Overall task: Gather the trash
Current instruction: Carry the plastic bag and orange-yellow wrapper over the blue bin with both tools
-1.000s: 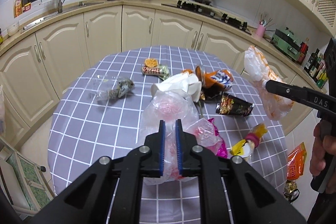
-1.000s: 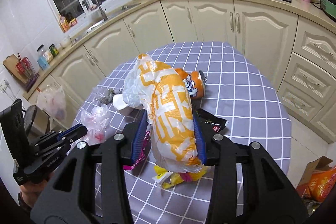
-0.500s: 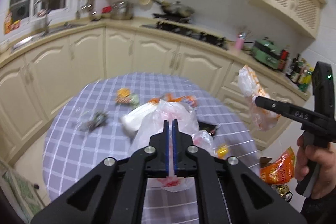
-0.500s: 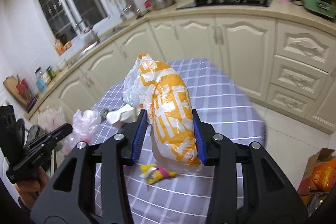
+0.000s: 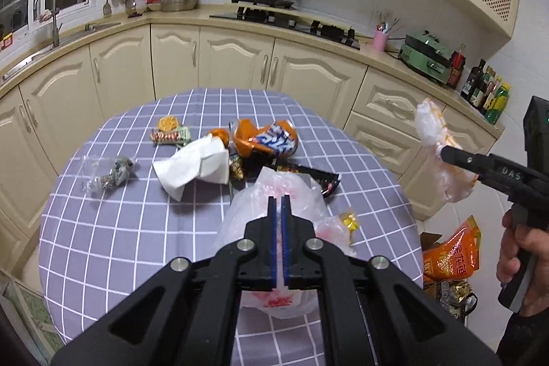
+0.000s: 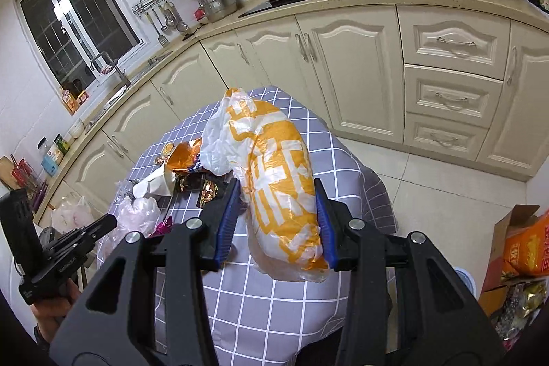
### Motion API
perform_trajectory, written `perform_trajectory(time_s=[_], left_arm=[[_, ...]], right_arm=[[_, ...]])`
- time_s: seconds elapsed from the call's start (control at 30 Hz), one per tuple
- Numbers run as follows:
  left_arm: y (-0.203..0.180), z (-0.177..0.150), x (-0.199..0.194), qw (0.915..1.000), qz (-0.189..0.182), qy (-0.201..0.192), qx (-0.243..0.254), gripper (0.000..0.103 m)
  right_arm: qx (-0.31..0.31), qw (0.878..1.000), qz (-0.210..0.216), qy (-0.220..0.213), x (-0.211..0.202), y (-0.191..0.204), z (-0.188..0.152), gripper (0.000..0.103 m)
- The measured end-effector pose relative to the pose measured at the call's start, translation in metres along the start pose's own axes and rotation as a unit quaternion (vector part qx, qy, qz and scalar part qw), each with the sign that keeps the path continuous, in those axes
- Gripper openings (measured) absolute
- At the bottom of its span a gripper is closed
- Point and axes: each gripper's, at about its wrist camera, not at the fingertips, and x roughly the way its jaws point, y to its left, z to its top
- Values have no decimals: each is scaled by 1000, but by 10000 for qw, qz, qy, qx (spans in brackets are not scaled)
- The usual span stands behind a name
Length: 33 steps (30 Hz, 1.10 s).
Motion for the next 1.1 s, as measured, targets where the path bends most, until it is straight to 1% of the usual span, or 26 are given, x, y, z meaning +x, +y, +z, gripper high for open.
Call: perform_trajectory(time_s=[0.2,0.3,0.4,0.43,0.5,0.57,0.67,0.73,0.8,0.83,0.9,0.97,1.1], left_arm=[[-20,14,-8,9994,-272,-193,71,1],[-46,21,-9,9978,-541,-253,289,1],[-87,27,-4,9935,-950,-236,584,1],[-108,28,-1,9905,-1138,-206,739,1],[-136,27,5,9859,-1379,-151,934,1],[-171,22,16,9791,-1658,-41,1179,1],[-219,9,41,9682,-2052,284,1404,1],[-249,-5,63,9599,-2281,575,1522,1],[-273,-19,83,9528,-2429,826,1623,1],[-289,-29,97,9482,-2486,1006,1704,1],[-310,-46,117,9413,-2578,1264,1776,1],[-331,-66,145,9332,-2636,1615,1834,1],[-366,-109,192,9178,-2614,2176,2047,2]], right_arm=[[42,9998,-122,-140,-17,-16,-1,41],[267,9986,-377,-269,-38,-45,-6,41],[595,9950,-712,-371,-61,-83,-18,41],[705,9934,-821,-387,-67,-96,-23,41],[934,9891,-1071,-396,-80,-123,-33,41],[1264,9821,-1353,-345,-92,-158,-51,41],[1729,9711,-1636,-177,-100,-204,-79,41],[2028,9635,-1747,-30,-99,-230,-97,41],[2311,9559,-1810,111,-96,-254,-118,41],[2490,9510,-1825,201,-92,-267,-130,41],[2745,9432,-1841,340,-85,-285,-149,41],[3001,9338,-1884,499,-74,-304,-165,41],[3429,9180,-1878,670,-59,-330,-194,41]])
